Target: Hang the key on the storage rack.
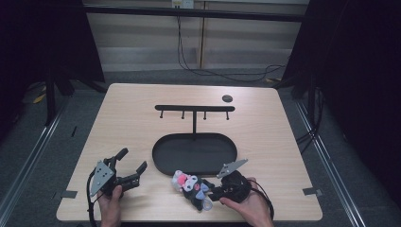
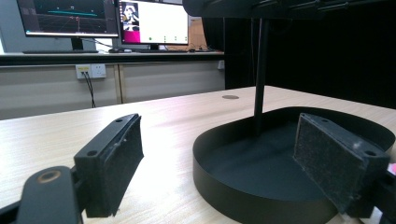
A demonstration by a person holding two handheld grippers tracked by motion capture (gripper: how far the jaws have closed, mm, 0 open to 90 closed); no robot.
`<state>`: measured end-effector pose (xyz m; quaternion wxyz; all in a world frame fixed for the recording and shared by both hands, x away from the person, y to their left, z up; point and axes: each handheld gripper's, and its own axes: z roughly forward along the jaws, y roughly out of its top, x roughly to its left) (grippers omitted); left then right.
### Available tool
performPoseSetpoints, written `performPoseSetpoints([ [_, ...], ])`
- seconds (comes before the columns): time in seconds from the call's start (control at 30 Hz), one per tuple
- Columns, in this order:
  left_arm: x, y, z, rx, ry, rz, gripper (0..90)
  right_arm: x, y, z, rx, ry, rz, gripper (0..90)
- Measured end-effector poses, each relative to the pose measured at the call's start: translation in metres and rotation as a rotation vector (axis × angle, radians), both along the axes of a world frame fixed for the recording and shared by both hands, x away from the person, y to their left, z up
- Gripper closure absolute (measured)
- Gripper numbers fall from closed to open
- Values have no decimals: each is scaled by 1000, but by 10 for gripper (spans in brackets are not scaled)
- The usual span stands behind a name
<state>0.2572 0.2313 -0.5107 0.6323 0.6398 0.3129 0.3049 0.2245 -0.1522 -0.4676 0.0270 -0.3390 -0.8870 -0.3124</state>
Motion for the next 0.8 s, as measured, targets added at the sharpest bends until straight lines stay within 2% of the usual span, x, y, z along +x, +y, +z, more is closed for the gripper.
performPoseSetpoints([
  [0.13, 0, 0, 0, 1, -1, -3, 154, 6, 8, -1, -37, 52, 26, 702],
  [0.23, 0, 0, 0, 2, 0, -4, 154, 8, 12, -2, -47, 67, 37, 674],
  [0.33, 0, 0, 0, 1, 0, -4, 154, 12, 18, -4, -66, 106, 57, 642],
  [0.5, 0, 0, 0, -3, 1, -2, 154, 18, 25, -8, -70, 148, 67, 621],
  [0.63, 0, 0, 0, 2, -1, -7, 154, 23, 28, -9, -82, 171, 71, 655],
  [0.7, 0, 0, 0, 2, -1, -7, 154, 28, 30, -6, -127, 175, 85, 688],
  [0.77, 0, 0, 0, 2, -1, -8, 154, 29, 30, -5, -141, 180, 89, 704],
  [0.8, 0, 0, 0, 2, -1, -8, 154, 33, 32, -2, -181, 167, 100, 748],
])
